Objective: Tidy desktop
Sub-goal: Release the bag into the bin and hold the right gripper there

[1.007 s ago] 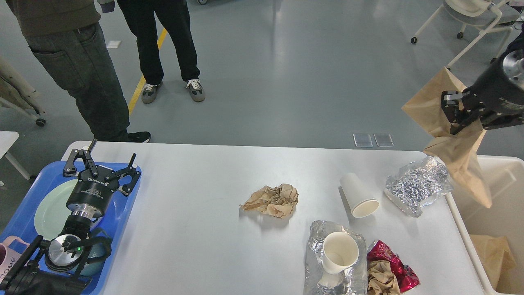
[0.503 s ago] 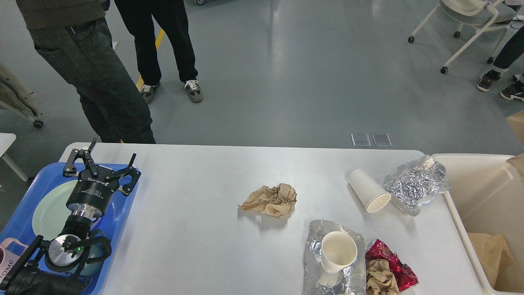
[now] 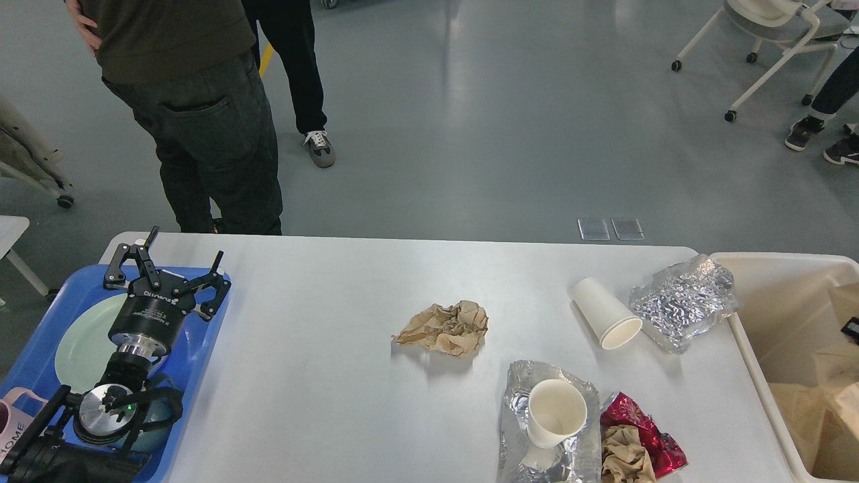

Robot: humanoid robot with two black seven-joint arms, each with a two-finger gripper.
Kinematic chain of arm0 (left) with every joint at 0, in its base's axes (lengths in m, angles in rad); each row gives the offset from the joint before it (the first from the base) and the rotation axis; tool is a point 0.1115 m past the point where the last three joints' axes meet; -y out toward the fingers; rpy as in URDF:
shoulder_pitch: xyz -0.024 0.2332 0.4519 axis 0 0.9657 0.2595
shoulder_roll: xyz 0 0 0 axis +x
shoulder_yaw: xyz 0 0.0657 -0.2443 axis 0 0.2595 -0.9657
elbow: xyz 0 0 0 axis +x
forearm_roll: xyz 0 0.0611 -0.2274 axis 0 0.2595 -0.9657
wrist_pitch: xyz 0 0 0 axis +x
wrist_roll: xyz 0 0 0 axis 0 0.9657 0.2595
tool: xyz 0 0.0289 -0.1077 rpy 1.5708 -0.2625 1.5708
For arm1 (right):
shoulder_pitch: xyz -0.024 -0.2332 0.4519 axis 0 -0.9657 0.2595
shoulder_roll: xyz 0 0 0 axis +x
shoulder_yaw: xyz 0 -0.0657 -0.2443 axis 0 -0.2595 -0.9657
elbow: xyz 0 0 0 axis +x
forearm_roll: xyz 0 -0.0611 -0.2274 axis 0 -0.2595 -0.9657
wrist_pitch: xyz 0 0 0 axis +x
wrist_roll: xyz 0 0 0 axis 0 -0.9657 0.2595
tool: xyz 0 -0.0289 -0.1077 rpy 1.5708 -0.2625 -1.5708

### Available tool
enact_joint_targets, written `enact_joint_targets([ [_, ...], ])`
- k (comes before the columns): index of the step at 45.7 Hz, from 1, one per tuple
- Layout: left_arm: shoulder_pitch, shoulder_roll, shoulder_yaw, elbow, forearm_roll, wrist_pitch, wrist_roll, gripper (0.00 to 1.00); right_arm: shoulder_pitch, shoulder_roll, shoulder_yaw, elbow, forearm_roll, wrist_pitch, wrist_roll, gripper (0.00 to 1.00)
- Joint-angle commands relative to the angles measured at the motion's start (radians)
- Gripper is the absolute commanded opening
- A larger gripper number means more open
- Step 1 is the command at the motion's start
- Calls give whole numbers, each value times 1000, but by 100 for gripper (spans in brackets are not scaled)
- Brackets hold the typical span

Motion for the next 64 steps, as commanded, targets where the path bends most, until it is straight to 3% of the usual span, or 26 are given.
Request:
enact_joint_targets([
  [1, 0, 0, 0, 0, 0, 0, 0, 97, -117, 77, 18, -66, 3, -60, -1, 0],
  [6, 0, 0, 0, 0, 0, 1, 0, 97, -157, 109, 30, -72, 3, -124, -4, 0],
  [25, 0, 0, 0, 0, 0, 1, 0, 97, -223, 166, 47, -74, 3, -181, -10, 3],
  [28, 0, 0, 0, 0, 0, 0, 0, 97, -221, 164, 52, -72, 3, -227, -7, 45],
  [29, 0, 0, 0, 0, 0, 0, 0, 97, -221, 163, 53, -71, 3, -253, -5, 68],
  [30, 0, 0, 0, 0, 0, 0, 0, 97, -221, 163, 53, -71, 3, -274, -5, 84],
  [31, 0, 0, 0, 0, 0, 0, 0, 97, -221, 163, 53, -71, 3, -294, -4, 97],
  [32, 0, 0, 0, 0, 0, 0, 0, 97, -221, 163, 53, -68, 3, -307, -4, 100],
  [55, 0, 0, 0, 0, 0, 1, 0, 97, -161, 144, 41, -28, -9, -298, -13, 100],
  [64, 0, 0, 0, 0, 0, 0, 0, 97, 165, 34, -19, 255, -75, -100, -111, 100],
])
